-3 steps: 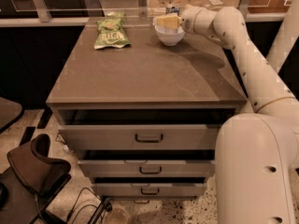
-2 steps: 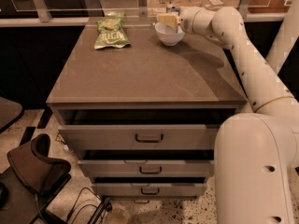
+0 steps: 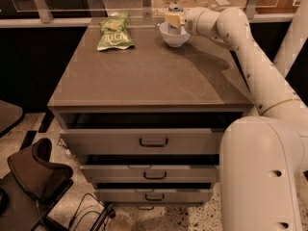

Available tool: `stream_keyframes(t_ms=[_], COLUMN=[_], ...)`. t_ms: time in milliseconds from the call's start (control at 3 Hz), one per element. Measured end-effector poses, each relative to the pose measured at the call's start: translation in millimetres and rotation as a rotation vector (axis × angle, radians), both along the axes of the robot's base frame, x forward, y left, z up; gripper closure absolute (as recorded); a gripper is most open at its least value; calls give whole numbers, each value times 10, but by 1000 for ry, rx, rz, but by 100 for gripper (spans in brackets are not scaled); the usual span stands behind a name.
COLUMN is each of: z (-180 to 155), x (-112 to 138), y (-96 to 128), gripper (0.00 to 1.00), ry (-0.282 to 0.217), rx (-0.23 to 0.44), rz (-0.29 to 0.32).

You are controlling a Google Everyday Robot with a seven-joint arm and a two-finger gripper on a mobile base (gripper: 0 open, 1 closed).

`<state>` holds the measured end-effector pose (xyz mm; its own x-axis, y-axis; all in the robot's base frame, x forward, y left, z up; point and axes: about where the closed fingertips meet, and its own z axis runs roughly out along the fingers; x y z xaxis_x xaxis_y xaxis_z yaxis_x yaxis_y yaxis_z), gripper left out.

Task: Pick redbull can from white bowl and place on counter

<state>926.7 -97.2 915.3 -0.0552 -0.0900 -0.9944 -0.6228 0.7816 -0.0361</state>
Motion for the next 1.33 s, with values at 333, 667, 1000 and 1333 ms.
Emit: stream_keyframes(t_ms=[333, 667, 1000, 1333], z=[-14, -5, 48, 331], x=[5, 0, -21, -181], y=[34, 44, 85, 30], gripper=[100, 100, 100, 100], ry=[2, 3, 9, -9], rx=[0, -3, -23, -56], rz=[4, 6, 14, 14])
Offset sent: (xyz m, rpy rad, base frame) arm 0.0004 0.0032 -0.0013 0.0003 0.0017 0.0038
